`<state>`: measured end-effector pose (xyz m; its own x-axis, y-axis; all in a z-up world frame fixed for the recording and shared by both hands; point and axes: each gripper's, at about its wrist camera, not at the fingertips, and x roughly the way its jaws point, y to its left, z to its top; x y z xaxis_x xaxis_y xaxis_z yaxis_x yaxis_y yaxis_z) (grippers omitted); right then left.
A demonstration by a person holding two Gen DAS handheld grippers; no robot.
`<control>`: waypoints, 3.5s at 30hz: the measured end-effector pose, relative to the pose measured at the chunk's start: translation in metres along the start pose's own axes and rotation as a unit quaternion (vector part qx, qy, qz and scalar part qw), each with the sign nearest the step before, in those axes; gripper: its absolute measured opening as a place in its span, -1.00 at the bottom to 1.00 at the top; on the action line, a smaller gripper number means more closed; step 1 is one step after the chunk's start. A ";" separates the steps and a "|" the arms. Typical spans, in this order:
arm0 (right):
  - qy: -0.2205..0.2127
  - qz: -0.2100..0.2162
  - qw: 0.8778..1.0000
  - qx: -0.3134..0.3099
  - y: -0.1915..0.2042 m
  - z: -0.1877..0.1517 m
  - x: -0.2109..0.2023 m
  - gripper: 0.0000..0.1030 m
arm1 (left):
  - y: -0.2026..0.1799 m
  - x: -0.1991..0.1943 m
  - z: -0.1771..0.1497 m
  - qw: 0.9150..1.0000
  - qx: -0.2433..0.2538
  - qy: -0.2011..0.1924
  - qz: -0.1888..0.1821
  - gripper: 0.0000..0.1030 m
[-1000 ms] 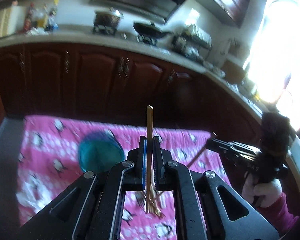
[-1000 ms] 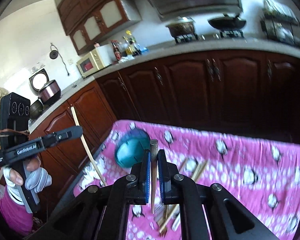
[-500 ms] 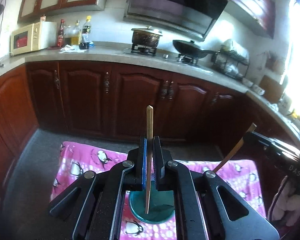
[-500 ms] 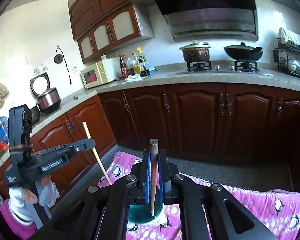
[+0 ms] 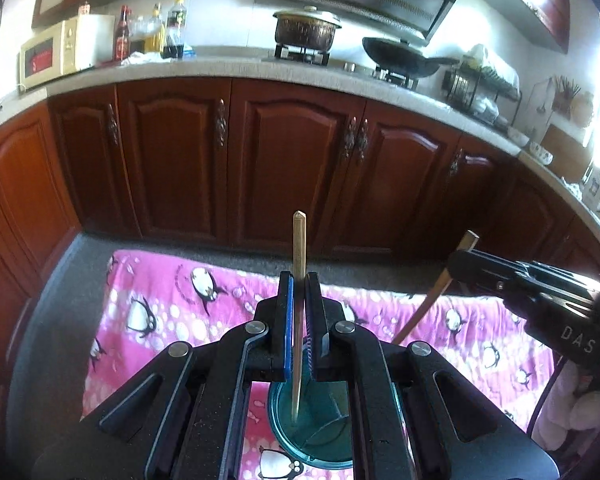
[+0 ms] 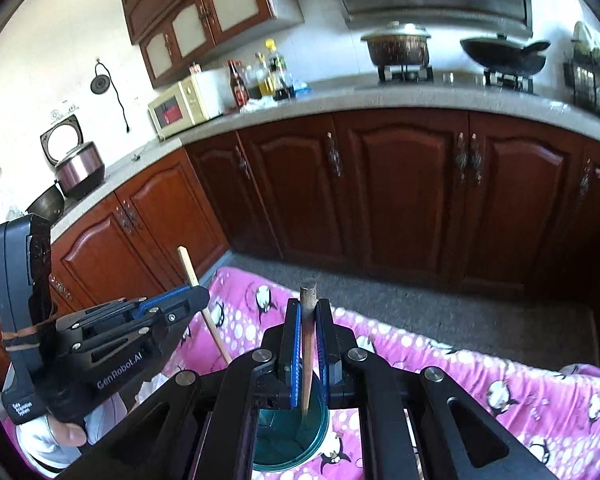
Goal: Organize utensils
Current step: 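Lift the chopsticks with the left gripper and carry them over the holder, then open the left gripper to drop the chopsticks into the holder, then move the left gripper to the metal spoon and close on its handle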
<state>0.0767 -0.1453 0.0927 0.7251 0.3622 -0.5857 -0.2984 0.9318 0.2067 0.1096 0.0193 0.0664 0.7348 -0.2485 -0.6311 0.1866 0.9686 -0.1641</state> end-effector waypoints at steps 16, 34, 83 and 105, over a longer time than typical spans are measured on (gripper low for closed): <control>0.031 0.009 0.999 0.032 -0.018 -0.015 0.041 -0.79 | 0.000 0.021 -0.007 1.000 -0.004 0.028 0.002 -0.90; 0.029 0.014 0.998 0.051 -0.022 -0.043 -0.002 -0.42 | -0.012 -0.018 -0.018 1.000 0.001 0.027 -0.003 -0.28; 0.120 -0.040 0.975 0.181 -0.146 -0.199 -0.025 -0.40 | -0.114 0.051 -0.177 0.975 0.032 0.208 -0.070 -0.08; 0.144 -0.004 0.965 0.219 -0.178 -0.215 0.009 -0.40 | -0.135 0.107 -0.181 0.966 0.016 0.251 -0.059 -0.54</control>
<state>0.0026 -0.3130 -0.1181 0.5052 0.3917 -0.7689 0.0427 0.8786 0.4756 0.0452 -0.1389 -0.1160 0.2989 -0.3192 -0.8993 0.2760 0.9310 -0.2388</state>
